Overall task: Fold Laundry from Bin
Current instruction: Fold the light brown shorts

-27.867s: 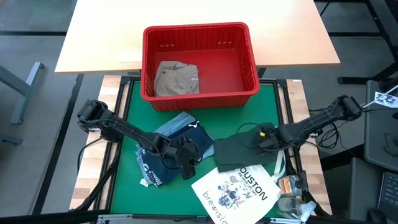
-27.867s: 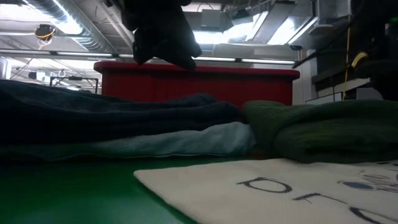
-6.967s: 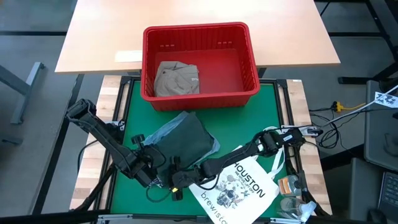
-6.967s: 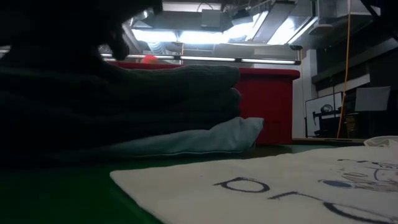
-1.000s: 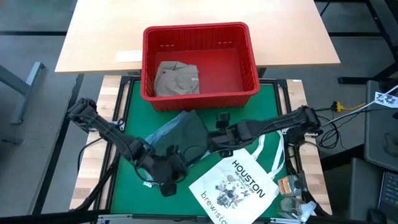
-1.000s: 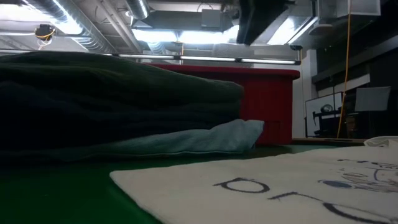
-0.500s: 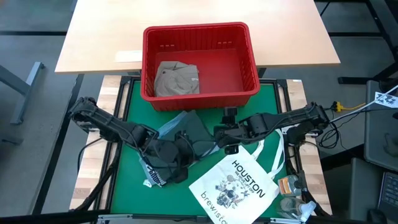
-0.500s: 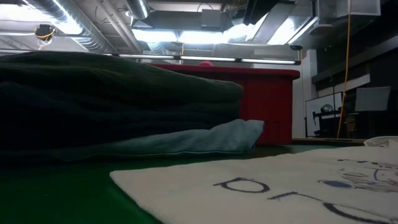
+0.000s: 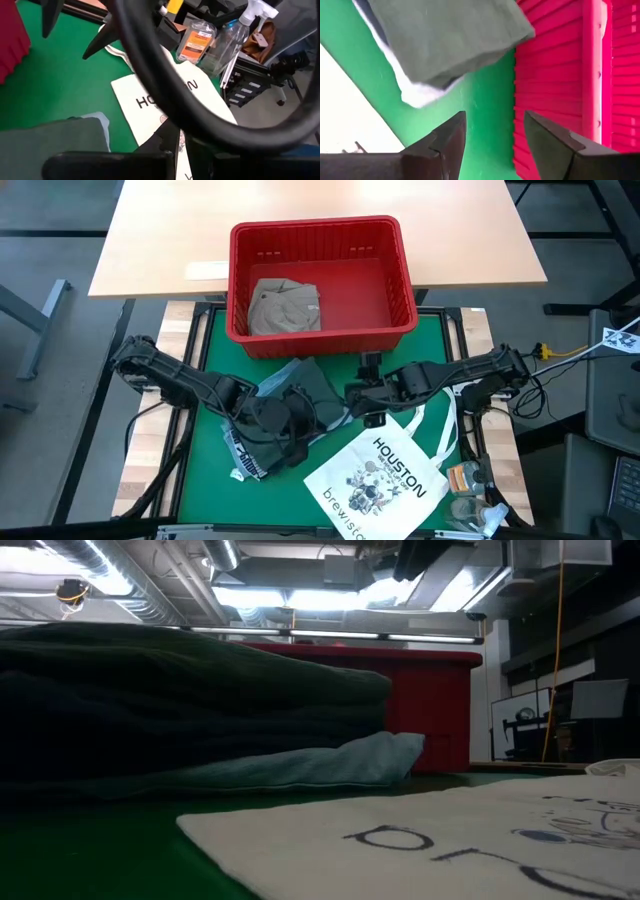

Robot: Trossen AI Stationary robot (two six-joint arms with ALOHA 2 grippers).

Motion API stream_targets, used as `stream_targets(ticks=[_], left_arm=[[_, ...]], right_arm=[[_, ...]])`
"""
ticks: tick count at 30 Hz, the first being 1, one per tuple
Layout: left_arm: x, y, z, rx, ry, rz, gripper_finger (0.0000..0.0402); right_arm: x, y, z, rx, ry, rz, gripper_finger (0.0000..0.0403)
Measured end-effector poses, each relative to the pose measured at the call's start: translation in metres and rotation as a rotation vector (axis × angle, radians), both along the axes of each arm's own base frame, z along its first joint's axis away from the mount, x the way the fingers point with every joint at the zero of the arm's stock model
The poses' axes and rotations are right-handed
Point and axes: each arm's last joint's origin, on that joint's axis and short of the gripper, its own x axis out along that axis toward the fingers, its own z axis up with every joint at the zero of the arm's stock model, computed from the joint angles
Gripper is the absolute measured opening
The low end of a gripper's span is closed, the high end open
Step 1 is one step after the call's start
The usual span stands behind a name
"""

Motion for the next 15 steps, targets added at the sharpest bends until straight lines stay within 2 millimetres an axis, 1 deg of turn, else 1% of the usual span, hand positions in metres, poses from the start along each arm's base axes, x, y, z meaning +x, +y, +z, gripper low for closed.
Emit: stream_targets(ticks=[3, 6, 12, 15], left_arm=[[0.000, -0.001, 0.000, -0.001, -0.004, 0.003, 0.0023], [0.000, -0.001, 0.001, 0.001, -0.008, 0.005, 0.0023], [0.003, 0.001, 0.004, 0.001, -0.057, 0.051, 0.0023], [0.006, 0.007, 0.007, 0.002, -0.083, 0.078, 0.0023]], right_arm=[[-0.007, -0.002, 0.004, -0.007, 0.022, 0.015, 0.0200], [-0.017, -0.004, 0.013, 0.008, 0.005, 0.002, 0.0200], [-0.045, -0.012, 0.034, 0.026, -0.068, -0.018, 0.0200], [-0.056, -0.015, 0.040, 0.042, -0.096, -0.038, 0.0200]])
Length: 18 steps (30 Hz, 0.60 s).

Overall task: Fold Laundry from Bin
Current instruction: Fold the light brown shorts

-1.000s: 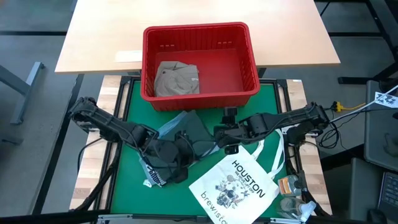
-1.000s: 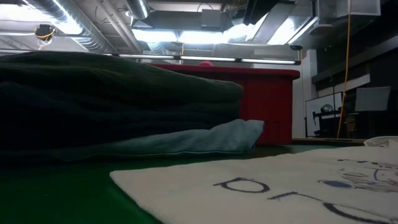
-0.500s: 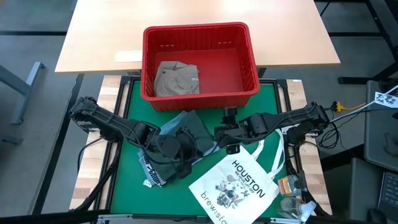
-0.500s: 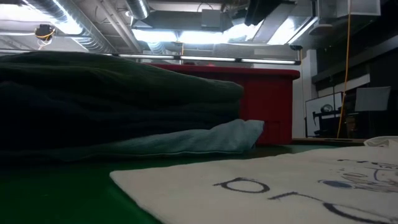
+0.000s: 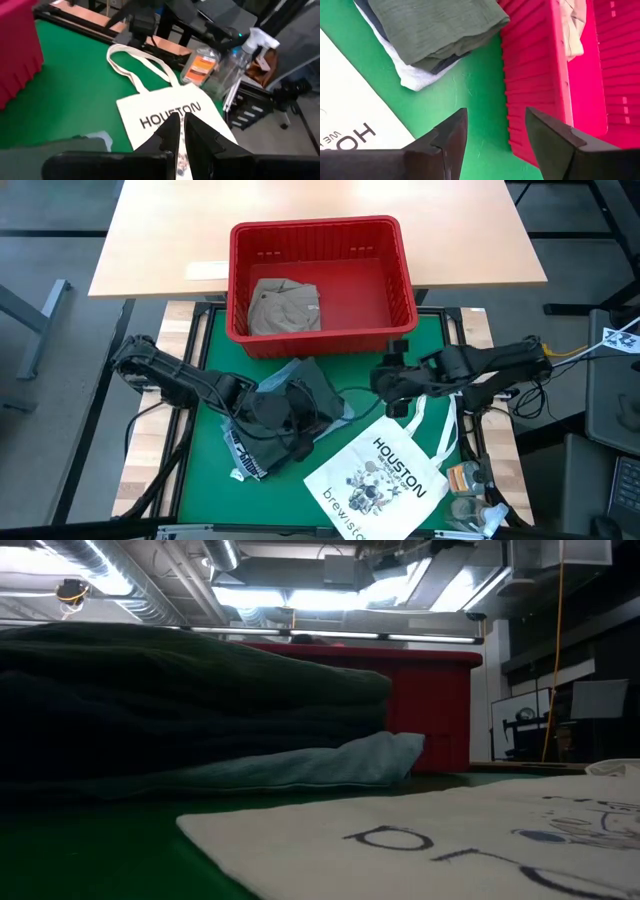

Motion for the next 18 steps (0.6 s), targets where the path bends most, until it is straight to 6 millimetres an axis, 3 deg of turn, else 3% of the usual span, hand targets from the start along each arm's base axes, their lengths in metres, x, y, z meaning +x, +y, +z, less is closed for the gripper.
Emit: stream_targets(ticks=[6, 12, 18], left_arm=[[0.011, 0.039, -0.001, -0.023, 0.020, 0.019, 0.0023], [0.017, 0.098, -0.006, -0.024, 0.100, 0.012, 0.0023], [0.009, 0.154, -0.014, 0.026, 0.209, 0.059, 0.0023]], right_arm=[[-0.012, -0.003, 0.008, 0.015, -0.029, -0.014, 0.0200], [-0.014, -0.004, 0.010, 0.017, -0.035, -0.015, 0.0200], [-0.014, -0.004, 0.010, 0.017, -0.036, -0.015, 0.0200]])
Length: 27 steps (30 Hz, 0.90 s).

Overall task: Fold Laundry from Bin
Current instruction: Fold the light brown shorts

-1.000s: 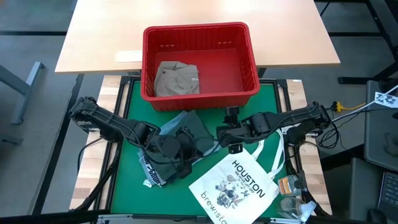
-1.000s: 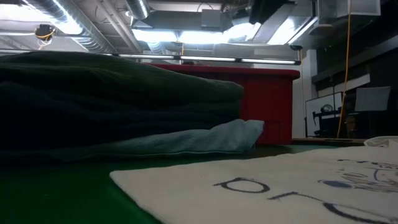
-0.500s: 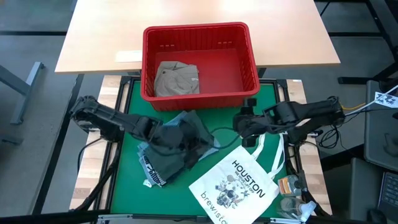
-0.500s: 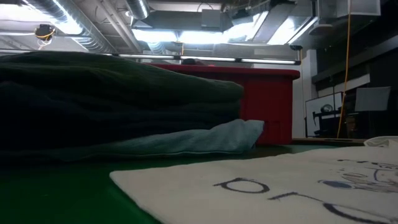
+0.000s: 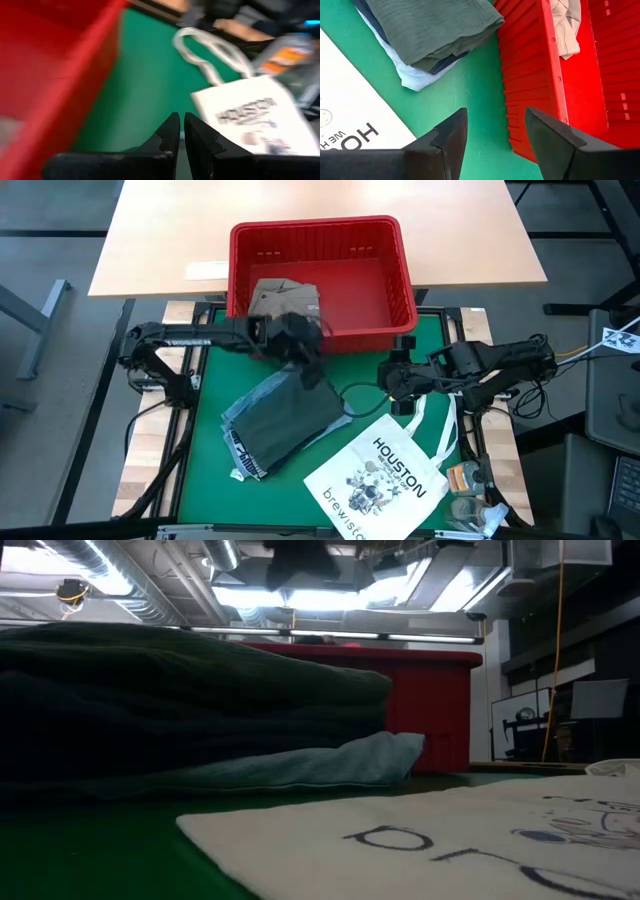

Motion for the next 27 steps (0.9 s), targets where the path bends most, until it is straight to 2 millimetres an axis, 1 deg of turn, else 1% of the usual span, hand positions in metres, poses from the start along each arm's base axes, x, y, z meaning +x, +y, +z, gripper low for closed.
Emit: stream_targets(ticks=[4, 12, 15, 18, 20, 23, 27], left_arm=[[-0.011, 0.038, -0.005, 0.034, 0.077, 0.079, 0.0037], [-0.040, 0.109, -0.009, 0.101, 0.161, 0.235, 0.0100], [-0.054, 0.133, -0.009, 0.117, 0.188, 0.311, 0.0110], [-0.067, 0.155, -0.013, 0.112, 0.218, 0.377, 0.0112], [-0.074, 0.170, -0.019, 0.094, 0.248, 0.422, 0.0112], [-0.080, 0.189, -0.032, 0.068, 0.290, 0.469, 0.0112], [-0.081, 0.211, -0.059, 0.015, 0.377, 0.504, 0.0112]], right_arm=[[0.001, 0.000, 0.000, 0.010, -0.014, -0.013, 0.0200], [0.001, 0.000, 0.000, 0.014, -0.016, -0.020, 0.0200], [0.002, 0.000, 0.000, 0.014, -0.013, -0.020, 0.0200], [0.003, 0.001, -0.001, 0.013, -0.010, -0.020, 0.0200], [0.004, 0.001, -0.002, 0.013, -0.008, -0.020, 0.0200], [0.005, 0.001, -0.003, 0.013, -0.007, -0.020, 0.0200], [0.005, 0.001, -0.003, 0.014, -0.011, -0.020, 0.0200]])
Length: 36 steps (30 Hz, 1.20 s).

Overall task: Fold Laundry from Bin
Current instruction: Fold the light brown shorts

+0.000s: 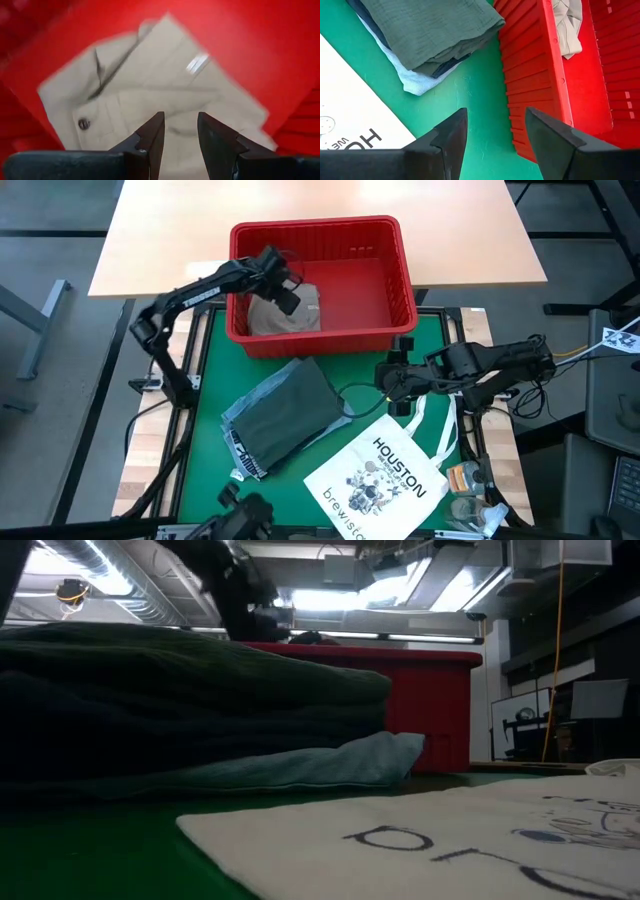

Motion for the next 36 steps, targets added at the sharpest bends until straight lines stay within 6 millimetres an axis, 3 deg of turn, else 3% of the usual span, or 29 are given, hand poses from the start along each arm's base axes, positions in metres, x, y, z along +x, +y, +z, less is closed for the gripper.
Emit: stream_targets(ticks=[8, 17, 21, 36], left_arm=[[0.003, 0.018, -0.065, -0.254, 0.178, 0.009, 0.0112], [0.006, 0.021, -0.115, -0.415, 0.341, 0.014, 0.0112], [0.008, 0.022, -0.123, -0.430, 0.355, 0.012, 0.0112], [0.011, 0.024, -0.124, -0.410, 0.333, 0.011, 0.0112]], right_arm=[[0.001, 0.000, 0.001, 0.004, -0.016, 0.000, 0.0200], [0.002, 0.000, 0.001, 0.007, -0.026, 0.000, 0.0200], [0.004, 0.001, 0.002, 0.013, -0.051, 0.000, 0.0200], [0.005, 0.001, 0.003, 0.016, -0.063, 0.000, 0.0200]])
